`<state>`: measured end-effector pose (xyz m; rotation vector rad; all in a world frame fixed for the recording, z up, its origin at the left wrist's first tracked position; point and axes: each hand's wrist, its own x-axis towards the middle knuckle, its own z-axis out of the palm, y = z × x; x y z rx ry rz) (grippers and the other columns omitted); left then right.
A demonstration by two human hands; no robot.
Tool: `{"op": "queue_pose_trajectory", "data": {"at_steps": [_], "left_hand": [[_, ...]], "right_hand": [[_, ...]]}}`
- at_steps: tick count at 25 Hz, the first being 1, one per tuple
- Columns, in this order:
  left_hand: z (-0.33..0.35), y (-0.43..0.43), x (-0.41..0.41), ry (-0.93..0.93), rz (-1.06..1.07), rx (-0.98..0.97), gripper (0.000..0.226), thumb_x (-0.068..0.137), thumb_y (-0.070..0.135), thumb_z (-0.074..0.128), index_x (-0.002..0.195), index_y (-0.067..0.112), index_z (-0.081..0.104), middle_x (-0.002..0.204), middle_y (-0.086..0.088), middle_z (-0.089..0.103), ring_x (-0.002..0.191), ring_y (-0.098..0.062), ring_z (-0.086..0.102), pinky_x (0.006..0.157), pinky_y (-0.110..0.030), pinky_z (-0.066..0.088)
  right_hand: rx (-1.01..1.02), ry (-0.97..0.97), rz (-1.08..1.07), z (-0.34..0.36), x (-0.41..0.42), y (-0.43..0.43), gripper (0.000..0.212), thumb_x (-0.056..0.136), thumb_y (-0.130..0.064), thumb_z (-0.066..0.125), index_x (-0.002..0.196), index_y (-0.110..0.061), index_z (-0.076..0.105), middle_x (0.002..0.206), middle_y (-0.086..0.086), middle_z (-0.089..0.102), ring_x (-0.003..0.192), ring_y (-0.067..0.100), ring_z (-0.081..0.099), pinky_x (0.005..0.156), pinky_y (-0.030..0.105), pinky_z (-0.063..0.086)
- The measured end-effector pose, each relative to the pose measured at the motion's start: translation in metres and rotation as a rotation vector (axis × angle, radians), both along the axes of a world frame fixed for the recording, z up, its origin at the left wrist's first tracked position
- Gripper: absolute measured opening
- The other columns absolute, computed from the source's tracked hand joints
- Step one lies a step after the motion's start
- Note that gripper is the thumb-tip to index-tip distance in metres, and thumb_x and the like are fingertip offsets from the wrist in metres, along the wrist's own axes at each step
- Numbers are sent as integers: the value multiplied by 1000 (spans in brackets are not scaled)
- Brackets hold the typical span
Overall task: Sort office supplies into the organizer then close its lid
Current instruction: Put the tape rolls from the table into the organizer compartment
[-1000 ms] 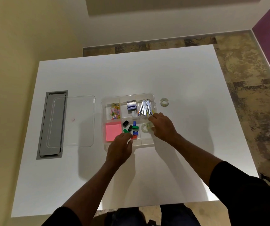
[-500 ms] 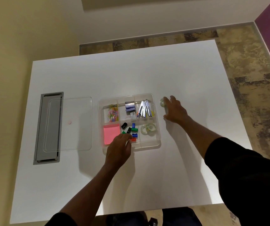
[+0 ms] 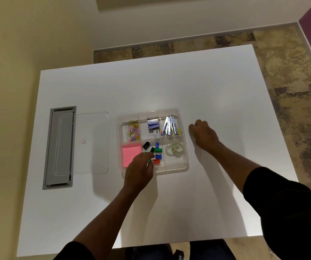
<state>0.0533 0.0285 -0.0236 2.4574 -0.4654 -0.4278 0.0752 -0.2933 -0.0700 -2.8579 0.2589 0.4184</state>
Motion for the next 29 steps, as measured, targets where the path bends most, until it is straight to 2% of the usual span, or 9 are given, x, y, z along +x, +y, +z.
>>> {"op": "queue_pose_trajectory", "data": {"at_steps": [2, 5, 8, 12, 15, 20, 22, 26, 29], "left_hand": [[1, 0, 1, -10, -6, 1, 25, 100, 16, 67, 125, 18, 68, 121, -3, 75, 108, -17, 69, 86, -32, 59], [2, 0, 0, -9, -2, -3, 26, 100, 15, 67, 126, 17, 68, 122, -4, 75, 110, -18, 69, 87, -31, 58], [4, 3, -4, -18, -9, -14, 26, 99, 14, 68, 125, 16, 69, 121, -5, 76, 109, -19, 69, 87, -30, 58], [7, 5, -8, -26, -3, -15, 26, 100, 13, 67, 126, 14, 70, 120, -5, 76, 107, -18, 69, 85, -30, 58], [9, 5, -12, -32, -7, -12, 25, 100, 15, 67, 125, 16, 70, 120, -5, 76, 105, -18, 69, 83, -32, 60], [10, 6, -18, -33, -1, -26, 24, 100, 15, 68, 124, 15, 71, 122, -5, 76, 107, -18, 70, 85, -30, 59], [11, 6, -20, -31, -1, -30, 24, 100, 14, 68, 124, 15, 71, 121, -5, 76, 107, -18, 70, 85, -28, 57], [11, 8, -23, -37, -1, -29, 23, 100, 14, 68, 123, 14, 71, 119, -6, 76, 105, -18, 70, 81, -25, 54], [12, 9, -24, -42, 11, -27, 23, 100, 14, 67, 123, 14, 71, 119, -6, 77, 104, -18, 70, 79, -26, 56]], "right_hand": [[101, -20, -107, 4, -13, 4, 27, 91, -5, 64, 116, -15, 65, 113, 12, 59, 106, 38, 59, 69, 39, 54], [233, -40, -229, 21, -25, 15, 44, 87, -6, 72, 129, -15, 65, 123, 15, 61, 113, 37, 59, 80, 36, 50], [276, -96, -184, 42, -39, 31, 47, 87, -11, 75, 132, -14, 63, 125, 14, 62, 113, 35, 61, 84, 36, 50], [295, -158, -39, 57, -50, 54, 49, 87, -21, 79, 134, -18, 63, 131, 6, 66, 115, 28, 63, 86, 40, 57], [205, -164, 78, 58, -46, 66, 49, 86, -26, 82, 131, -19, 67, 127, 7, 73, 118, 30, 64, 92, 42, 55], [-43, -108, 244, 48, -43, 75, 50, 78, -17, 86, 125, -18, 71, 128, 6, 75, 134, 34, 58, 110, 49, 41], [-93, -96, 269, 46, -44, 77, 48, 77, -16, 86, 122, -19, 71, 127, 5, 75, 136, 34, 56, 112, 50, 39], [-44, -115, 247, 49, -47, 79, 55, 77, -16, 87, 129, -16, 68, 131, 7, 72, 132, 32, 59, 110, 48, 42], [31, -178, 159, 54, -56, 77, 48, 80, -14, 85, 126, -12, 70, 126, 10, 73, 121, 32, 65, 104, 43, 49]]}}
